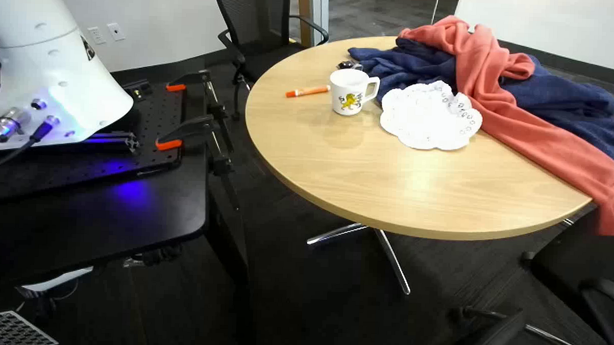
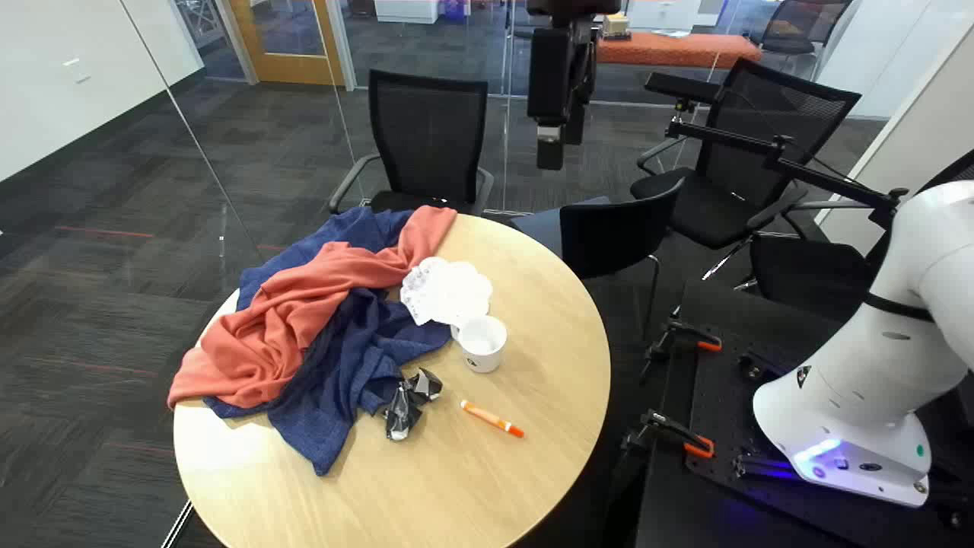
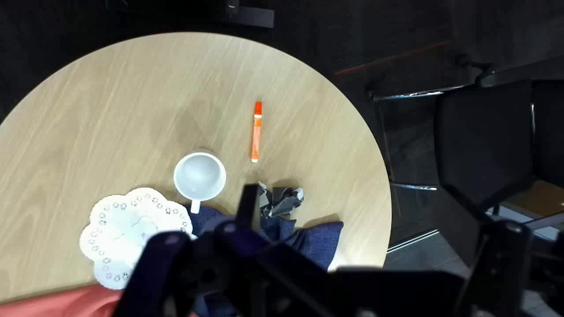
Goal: Pick the marker and put it in the cup
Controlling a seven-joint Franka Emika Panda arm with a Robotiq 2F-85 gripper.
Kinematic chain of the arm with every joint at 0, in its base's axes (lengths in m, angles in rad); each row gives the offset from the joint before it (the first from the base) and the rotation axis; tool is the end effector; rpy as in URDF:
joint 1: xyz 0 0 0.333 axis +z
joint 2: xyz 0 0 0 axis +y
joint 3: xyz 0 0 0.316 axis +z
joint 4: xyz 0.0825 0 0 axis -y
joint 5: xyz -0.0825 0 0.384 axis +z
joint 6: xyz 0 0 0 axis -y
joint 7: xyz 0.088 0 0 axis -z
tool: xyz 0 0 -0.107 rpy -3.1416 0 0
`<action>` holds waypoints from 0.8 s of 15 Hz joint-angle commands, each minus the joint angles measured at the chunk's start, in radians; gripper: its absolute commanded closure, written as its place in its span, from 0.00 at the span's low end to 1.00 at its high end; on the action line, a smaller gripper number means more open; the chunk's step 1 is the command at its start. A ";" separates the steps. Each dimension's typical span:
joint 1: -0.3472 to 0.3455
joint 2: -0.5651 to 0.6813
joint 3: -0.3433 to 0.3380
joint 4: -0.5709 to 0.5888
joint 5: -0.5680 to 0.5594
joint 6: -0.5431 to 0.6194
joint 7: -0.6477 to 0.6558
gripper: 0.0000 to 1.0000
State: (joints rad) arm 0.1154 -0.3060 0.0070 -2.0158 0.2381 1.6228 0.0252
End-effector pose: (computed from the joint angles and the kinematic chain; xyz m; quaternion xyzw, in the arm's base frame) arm 0.4476 0.0797 0.5762 -0.9915 -0.0367 0.0517 0.1137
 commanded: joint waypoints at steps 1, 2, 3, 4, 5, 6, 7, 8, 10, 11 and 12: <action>-0.021 0.001 0.017 0.003 0.005 -0.003 -0.004 0.00; -0.021 0.001 0.017 0.003 0.005 -0.003 -0.004 0.00; -0.021 0.001 0.017 0.003 0.005 -0.003 -0.004 0.00; -0.021 0.001 0.017 0.003 0.005 -0.003 -0.004 0.00; -0.021 0.001 0.017 0.003 0.005 -0.003 -0.004 0.00; -0.021 0.001 0.017 0.003 0.005 -0.003 -0.004 0.00; -0.023 -0.002 0.024 -0.016 -0.006 0.021 0.004 0.00; -0.025 -0.004 0.028 -0.031 -0.009 0.040 0.009 0.00; -0.029 -0.011 0.044 -0.090 -0.034 0.117 0.025 0.00; -0.030 -0.011 0.049 -0.122 -0.045 0.166 0.027 0.00; -0.032 -0.008 0.054 -0.156 -0.054 0.220 0.033 0.00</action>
State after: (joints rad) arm 0.1039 -0.3045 0.0311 -2.0817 0.2136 1.7207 0.0305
